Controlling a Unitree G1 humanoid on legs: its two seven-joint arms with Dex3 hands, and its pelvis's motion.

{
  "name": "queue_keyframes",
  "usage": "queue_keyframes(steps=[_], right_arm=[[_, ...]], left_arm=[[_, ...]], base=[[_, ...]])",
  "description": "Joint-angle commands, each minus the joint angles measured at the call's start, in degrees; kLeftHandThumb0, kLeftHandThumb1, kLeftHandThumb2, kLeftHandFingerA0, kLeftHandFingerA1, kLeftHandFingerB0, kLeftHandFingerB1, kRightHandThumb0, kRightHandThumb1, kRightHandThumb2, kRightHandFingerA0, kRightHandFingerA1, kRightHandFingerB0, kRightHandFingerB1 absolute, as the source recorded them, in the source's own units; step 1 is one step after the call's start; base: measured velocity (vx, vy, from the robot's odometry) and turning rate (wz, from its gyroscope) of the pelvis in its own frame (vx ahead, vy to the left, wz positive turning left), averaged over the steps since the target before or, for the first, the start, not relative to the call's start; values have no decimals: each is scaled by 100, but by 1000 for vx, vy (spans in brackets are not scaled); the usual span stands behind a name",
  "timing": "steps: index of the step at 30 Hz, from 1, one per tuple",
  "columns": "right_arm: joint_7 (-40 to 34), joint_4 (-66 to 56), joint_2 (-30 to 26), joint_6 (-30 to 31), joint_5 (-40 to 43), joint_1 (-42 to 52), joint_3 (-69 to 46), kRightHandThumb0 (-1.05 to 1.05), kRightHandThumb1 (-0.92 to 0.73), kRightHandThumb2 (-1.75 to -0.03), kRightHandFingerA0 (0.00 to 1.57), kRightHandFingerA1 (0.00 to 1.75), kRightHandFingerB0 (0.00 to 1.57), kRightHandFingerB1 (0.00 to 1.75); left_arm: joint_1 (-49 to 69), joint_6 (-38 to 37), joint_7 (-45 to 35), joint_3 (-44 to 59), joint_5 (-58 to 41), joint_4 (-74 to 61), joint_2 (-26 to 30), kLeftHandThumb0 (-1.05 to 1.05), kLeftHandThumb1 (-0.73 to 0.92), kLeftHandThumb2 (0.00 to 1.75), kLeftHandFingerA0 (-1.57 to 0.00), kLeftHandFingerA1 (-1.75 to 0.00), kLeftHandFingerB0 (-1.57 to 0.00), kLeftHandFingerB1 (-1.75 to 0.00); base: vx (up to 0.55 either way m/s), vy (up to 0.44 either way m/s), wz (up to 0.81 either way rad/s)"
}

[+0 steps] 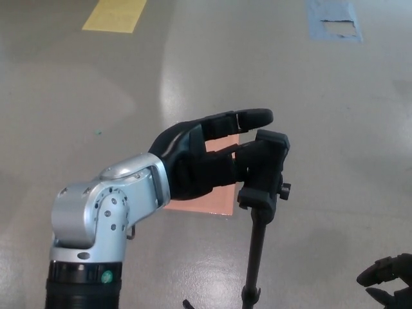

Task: The robot uses its left hand to grab the top of a phone stand kept on the floor and rotates it anti-clockwise

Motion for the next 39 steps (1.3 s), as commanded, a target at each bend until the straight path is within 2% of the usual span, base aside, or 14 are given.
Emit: queue_keyframes(steps=[1, 4, 5, 7, 11, 12, 15, 16, 18, 19, 27, 28, 31, 39], right_arm=[[56, 26, -101, -62, 17, -1, -36, -54, -76, -67, 55, 50, 31, 35], [56, 28, -106, -88, 0, -6, -25, -56, -68, -95, 49, 59, 28, 47], [47, 28, -105, -85, -6, -8, -21, -54, -76, -68, 55, 49, 32, 35], [35, 27, -100, -68, -10, -14, -20, -51, -82, -65, 56, 47, 34, 33], [19, 36, -96, -47, -32, -37, -5, -51, -83, -65, 55, 46, 34, 33], [21, 33, -92, -36, -39, -46, 2, -55, -68, -95, 50, 59, 28, 47], [25, 20, -92, -36, -47, -55, 9, -51, -82, -65, 57, 47, 35, 33], [24, 21, -92, -28, -44, -57, 5, -57, -69, -95, 51, 59, 28, 46], [15, 22, -83, 3, -35, -64, -5, -51, -82, -65, 58, 47, 35, 33], [2, 21, -74, 25, -32, -67, -8, -56, -68, -94, 51, 59, 28, 46], [-50, 43, -28, 107, -52, -101, 9, -57, -69, -94, 51, 58, 28, 46], [-31, 38, -20, 124, -34, -89, -3, -50, -82, -65, 58, 46, 34, 33], [-43, 31, -29, 117, -52, -68, 14, -55, -69, -94, 52, 58, 29, 46], [-19, 62, -63, 42, 4, 137, -33, -49, -83, -65, 53, 44, 34, 33]], left_arm=[[186, 749, 186, 94, -129, 108, 130, -53, 60, 61, -18, -33, 0, -18], [228, 754, 189, 78, -149, 35, 149, -34, 40, 95, 0, -48, 0, -47], [255, 703, 168, 25, -124, -2, 170, -72, 50, 84, -5, -38, -5, -30], [317, 568, 104, -91, -78, -64, 222, -71, 51, 87, -2, -39, -9, -30], [409, 315, -22, -250, -68, -100, 312, -76, 55, 90, -2, -38, -12, -29], [430, 239, -99, -319, -58, -107, 369, -74, 56, 92, -3, -36, -5, -26], [464, 106, -224, -437, -76, -102, 476, -83, 59, 91, -8, -32, -9, -20], [472, 66, -260, -466, -77, -91, 499, -84, 59, 92, -8, -28, -9, -18], [498, -23, -327, -526, -76, -79, 549, -87, 61, 93, -8, -25, -8, -13], [527, -87, -363, -564, -72, -86, 581, -87, 61, 94, -7, -24, -7, -13], [721, -544, -518, -658, 23, -77, 810, -85, 63, 100, 0, -21, 0, -13], [850, -788, -545, -691, 124, -31, 907, -83, 63, 100, 0, -20, 0, -15], [1160, -1499, -522, -884, 526, 66, 1138, -88, 65, 101, 0, -19, 0, -8], [2249, -3797, -330, -921, 1468, 1300, 1775, -84, 64, 98, -6, -33, -5, -15]], base=[[0, 0, 0], [0, 0, 0], [0, 0, 0], [0, 0, 0], [0, 0, 0], [0, 0, 0], [0, 0, 0], [0, 0, 0], [0, 0, 0], [0, 0, 0], [0, 0, 0], [0, 0, 0], [0, 0, 0], [0, 0, 0]])
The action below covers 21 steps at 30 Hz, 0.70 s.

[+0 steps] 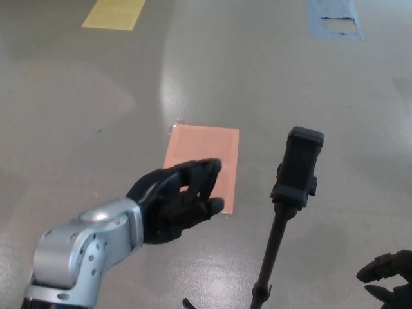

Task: The robot uses its left hand to grab the top of a phone stand kept on the floor and rotates it anti-clockwise

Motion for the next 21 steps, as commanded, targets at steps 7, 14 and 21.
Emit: queue_keyframes(steps=[7, 14, 21], right_arm=[[-157, 83, -16, -30, 106, 444, -120, -49, -81, -64, 56, 45, 35, 33], [-335, 122, 146, -78, 322, 962, -320, -49, -81, -64, 50, 45, 33, 33], [-543, 69, 172, -228, 356, 1445, -377, -57, -68, -93, 53, 58, 26, 45]], left_arm=[[1481, -4880, 1378, -1243, 3057, 2403, 1864, -81, 61, 96, -3, -38, -11, -23], [1585, -5712, 1714, -1489, 3274, 4057, 2529, -36, 40, 97, -1, -47, 0, -48], [1511, -5396, 922, -1175, 2654, 4369, 2514, -68, 52, 79, -20, -41, -11, -36]], base=[[0, 0, 0], [0, 0, 0], [0, 0, 0]])
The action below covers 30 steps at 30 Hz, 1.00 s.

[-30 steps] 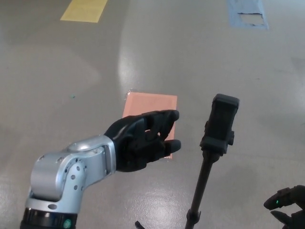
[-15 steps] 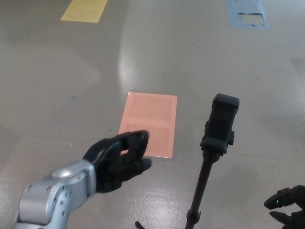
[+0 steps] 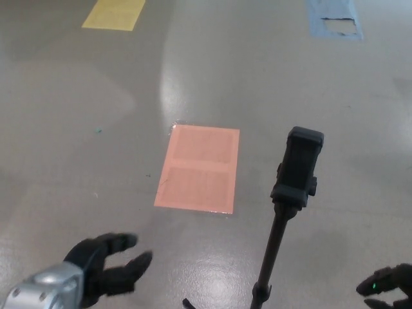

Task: The robot uses its left hand to grab the top of a phone stand kept on the floor and rotates it anti-clockwise

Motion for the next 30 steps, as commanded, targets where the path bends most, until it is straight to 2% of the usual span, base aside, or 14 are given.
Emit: queue_keyframes(steps=[1, 3, 5, 13, 14, 17, 18, 19, 21, 25, 26, 27, 28, 30], right_arm=[[-528, 73, 81, -209, 367, 1170, -385, -51, -81, -64, 59, 46, 32, 32], [-496, 76, 65, -191, 399, 1194, -426, -56, -67, -92, 49, 57, 26, 45], [-399, 70, 50, -208, 411, 1237, -442, -52, -80, -64, 53, 45, 32, 32], [-421, 24, -13, -255, 193, 1463, -295, -53, -75, -67, 57, 48, 31, 34], [-419, 27, -26, -277, 175, 1518, -285, -54, -68, -94, 52, 59, 28, 46], [-439, 17, -42, -241, 127, 1581, -249, -53, -75, -67, 56, 46, 32, 33], [-414, 13, -53, -226, 141, 1593, -263, -48, -81, -64, 56, 45, 34, 32], [-393, 9, -61, -219, 153, 1602, -275, -48, -81, -64, 56, 45, 34, 32], [-327, -26, -104, -222, 143, 1600, -264, -54, -68, -93, 49, 57, 29, 46], [-262, -12, -97, -185, 180, 1579, -304, -49, -81, -64, 55, 44, 34, 32], [-276, -6, -97, -188, 161, 1579, -289, -50, -81, -64, 55, 44, 35, 32], [-289, -4, -98, -194, 143, 1580, -276, -50, -81, -64, 55, 44, 35, 32], [-340, -7, -107, -187, 75, 1578, -219, -55, -68, -93, 50, 57, 30, 46], [-348, -11, -110, -189, 57, 1580, -204, -49, -82, -64, 57, 45, 36, 33]], left_arm=[[623, -3970, 418, -671, 1814, 2455, 1301, -66, 51, 79, -24, -42, -12, -37], [612, -3961, 483, -758, 1855, 2493, 1282, -65, 50, 78, -27, -43, -13, -37], [643, -3960, 584, -950, 1983, 2541, 1299, -63, 50, 77, -28, -44, -13, -37], [772, -3975, 516, -1263, 2056, 3049, 1265, -53, 57, 57, -52, -40, -21, -28], [812, -4018, 505, -1287, 2044, 3146, 1242, -50, 57, 57, -49, -39, -21, -28], [870, -4197, 445, -1281, 1970, 3361, 1191, -49, 56, 57, -59, -44, -21, -29], [883, -4230, 475, -1319, 1993, 3429, 1175, -35, 36, 88, -56, -67, -6, -44], [888, -4254, 504, -1352, 2014, 3481, 1165, -35, 36, 88, -56, -67, -6, -44], [900, -4268, 513, -1335, 1956, 3601, 1097, -50, 57, 57, -56, -43, -21, -28], [889, -4365, 552, -1370, 1959, 3750, 1084, -50, 56, 57, -69, -58, -21, -28], [896, -4407, 564, -1385, 1965, 3786, 1081, -35, 38, 89, -67, -74, -4, -44], [897, -4444, 573, -1395, 1967, 3820, 1077, -35, 38, 89, -67, -74, -4, -44], [894, -4507, 555, -1415, 1972, 3883, 1069, -51, 59, 58, -72, -64, -20, -28], [885, -4542, 529, -1431, 1978, 3921, 1069, -52, 59, 58, -69, -56, -20, -28]], base=[[0, 0, 0], [0, 0, 0], [0, 0, 0], [0, 0, 0], [0, 0, 0], [0, 0, 0], [0, 0, 0], [0, 0, 0], [0, 0, 0], [0, 0, 0], [0, 0, 0], [0, 0, 0], [0, 0, 0], [0, 0, 0]])
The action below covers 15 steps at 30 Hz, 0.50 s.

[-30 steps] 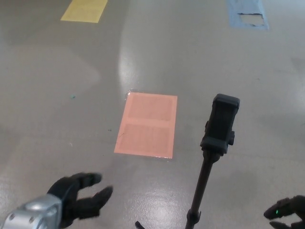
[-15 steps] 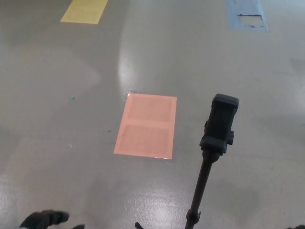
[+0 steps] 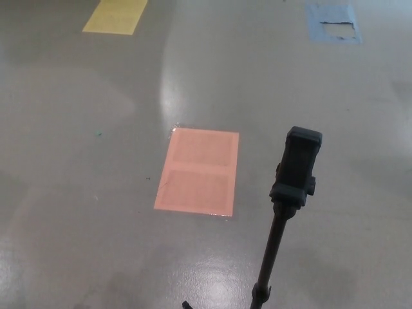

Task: The robot uses its left hand to grab the top of a phone stand kept on the floor and rotates it anti-clockwise

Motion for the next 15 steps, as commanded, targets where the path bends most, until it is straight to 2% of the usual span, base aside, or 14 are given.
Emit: queue_keyframes(steps=[1, 2, 3, 4, 5, 6, 7, 8, 10, 11, 12, 13, 15], right_arm=[[-220, 3, -220, -150, 57, 347, -70, -49, -82, -65, 56, 45, 35, 33], [-213, 8, -219, -151, 62, 347, -75, -49, -82, -65, 56, 45, 35, 33], [-204, 14, -218, -155, 73, 347, -85, -54, -68, -93, 50, 57, 30, 47], [-197, 16, -218, -158, 81, 348, -93, -54, -68, -93, 50, 57, 30, 47], [-195, 17, -214, -157, 85, 354, -96, -54, -67, -93, 50, 58, 30, 47], [-201, 17, -215, -163, 83, 359, -96, -54, -67, -94, 53, 59, 30, 47], [-206, 17, -217, -167, 82, 363, -95, -54, -67, -94, 53, 59, 30, 47], [-210, 12, -222, -174, 67, 365, -82, -54, -68, -94, 52, 58, 30, 47], [-214, 5, -228, -182, 46, 367, -63, -54, -68, -94, 52, 58, 30, 47], [-217, 0, -228, -182, 40, 368, -58, -51, -76, -66, 55, 46, 33, 34], [-220, -3, -228, -182, 35, 368, -53, -51, -76, -66, 55, 46, 33, 34], [-222, -11, -224, -176, 41, 370, -59, -53, -68, -92, 51, 57, 30, 46], [-221, -20, -218, -167, 56, 372, -73, -53, -68, -92, 51, 57, 30, 46]], left_arm=[[212, -2357, 218, -411, 1125, 1000, 486, -62, 50, 77, -63, -58, -16, -38], [204, -2385, 225, -428, 1142, 1026, 488, -62, 50, 77, -63, -58, -16, -38], [195, -2378, 205, -427, 1133, 1049, 484, -60, 50, 77, -57, -54, -15, -38], [187, -2376, 189, -427, 1123, 1069, 480, -60, 50, 77, -57, -54, -15, -38], [163, -2384, 206, -474, 1162, 1116, 483, -55, 59, 59, -59, -42, -19, -28], [155, -2419, 207, -492, 1179, 1136, 484, -54, 60, 58, -60, -43, -20, -28], [149, -2450, 206, -501, 1189, 1156, 482, -54, 60, 58, -60, -43, -20, -28], [138, -2474, 214, -514, 1204, 1181, 480, -62, 51, 77, -49, -51, -18, -39], [113, -2525, 234, -536, 1227, 1248, 473, -62, 51, 77, -49, -51, -18, -39], [107, -2542, 228, -536, 1223, 1268, 471, -54, 59, 58, -60, -43, -21, -28], [100, -2560, 224, -538, 1220, 1290, 469, -54, 59, 58, -60, -43, -21, -28], [82, -2571, 203, -535, 1207, 1328, 464, -63, 51, 78, -53, -53, -19, -39], [60, -2578, 176, -524, 1199, 1372, 457, -63, 51, 78, -53, -53, -19, -39]], base=[[0, 0, 0], [0, 0, 0], [0, 0, 0], [0, 0, 0], [0, 0, 0], [0, 0, 0], [0, 0, 0], [0, 0, 0], [0, 0, 0], [0, 0, 0], [0, 0, 0], [0, 0, 0], [0, 0, 0]])
